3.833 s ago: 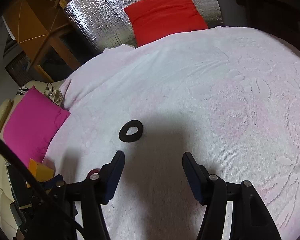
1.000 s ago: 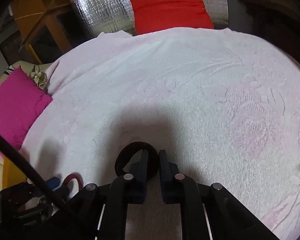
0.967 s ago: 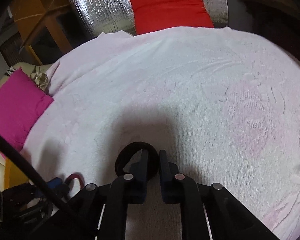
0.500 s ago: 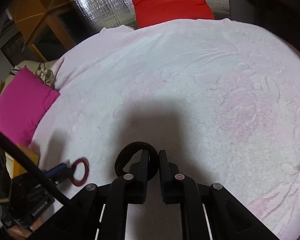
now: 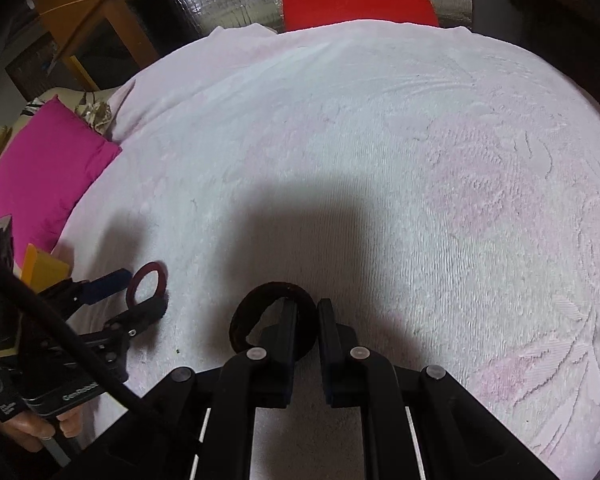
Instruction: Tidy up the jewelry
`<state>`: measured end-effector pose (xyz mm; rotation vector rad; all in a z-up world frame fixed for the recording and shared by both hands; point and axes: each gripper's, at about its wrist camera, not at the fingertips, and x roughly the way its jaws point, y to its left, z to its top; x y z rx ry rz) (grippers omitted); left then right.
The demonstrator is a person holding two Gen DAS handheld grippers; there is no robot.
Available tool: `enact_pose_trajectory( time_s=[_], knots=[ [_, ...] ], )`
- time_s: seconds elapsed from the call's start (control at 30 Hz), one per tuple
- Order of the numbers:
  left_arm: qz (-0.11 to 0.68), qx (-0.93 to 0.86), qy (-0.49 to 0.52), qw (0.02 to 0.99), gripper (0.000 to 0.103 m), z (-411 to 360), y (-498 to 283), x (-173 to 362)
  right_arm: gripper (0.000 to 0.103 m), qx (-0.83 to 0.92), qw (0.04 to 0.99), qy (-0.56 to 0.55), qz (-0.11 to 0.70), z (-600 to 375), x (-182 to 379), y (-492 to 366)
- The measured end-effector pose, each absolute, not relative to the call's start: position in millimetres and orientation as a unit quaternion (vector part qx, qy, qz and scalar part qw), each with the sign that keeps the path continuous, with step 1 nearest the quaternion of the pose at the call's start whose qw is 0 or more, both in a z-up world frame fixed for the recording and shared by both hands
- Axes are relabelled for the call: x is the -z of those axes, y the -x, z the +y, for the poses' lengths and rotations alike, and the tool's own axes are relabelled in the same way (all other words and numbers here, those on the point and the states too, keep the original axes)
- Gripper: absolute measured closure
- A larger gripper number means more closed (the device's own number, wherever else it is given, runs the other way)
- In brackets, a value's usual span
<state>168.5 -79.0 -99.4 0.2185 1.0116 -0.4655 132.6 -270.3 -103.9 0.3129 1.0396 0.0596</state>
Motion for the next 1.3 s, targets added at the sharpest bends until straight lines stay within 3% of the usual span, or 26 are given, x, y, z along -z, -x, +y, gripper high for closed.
enact_pose_trajectory(
  time_s=[0.1, 0.17, 0.23, 0.53, 0.57, 0.7, 0.77, 0.97, 1.3],
  knots=[
    [0.480, 0.226, -0.094, 0.842, 0.071, -78, -170, 99, 0.088, -0.037, 0.854, -0.161, 0.493, -275, 106, -131],
    [0.476, 0.226, -0.099, 0.844, 0.078, -78, -168, 99, 0.086, -0.046, 0.852, -0.170, 0.492, -279, 106, -130],
    [0.473, 0.229, -0.100, 0.845, 0.092, -79, -167, 97, 0.081, -0.057, 0.848, -0.188, 0.493, -283, 106, -130],
    [0.461, 0.242, -0.096, 0.848, 0.094, -75, -161, 89, 0.080, -0.082, 0.841, -0.211, 0.492, -286, 102, -124],
    [0.460, 0.242, -0.095, 0.849, 0.094, -74, -159, 87, 0.078, -0.082, 0.843, -0.208, 0.489, -285, 101, -123],
    [0.460, 0.237, -0.095, 0.850, 0.094, -69, -157, 85, 0.053, -0.083, 0.850, -0.183, 0.486, -276, 101, -123],
    [0.459, 0.235, -0.096, 0.852, 0.094, -65, -155, 83, 0.050, -0.086, 0.855, -0.168, 0.484, -268, 100, -123],
    [0.459, 0.227, -0.098, 0.853, 0.094, -53, -148, 82, 0.050, -0.063, 0.877, -0.080, 0.470, -241, 103, -125],
    [0.451, 0.214, -0.100, 0.861, 0.094, -45, -139, 75, 0.081, -0.020, 0.894, -0.021, 0.447, -229, 104, -123]
  ],
)
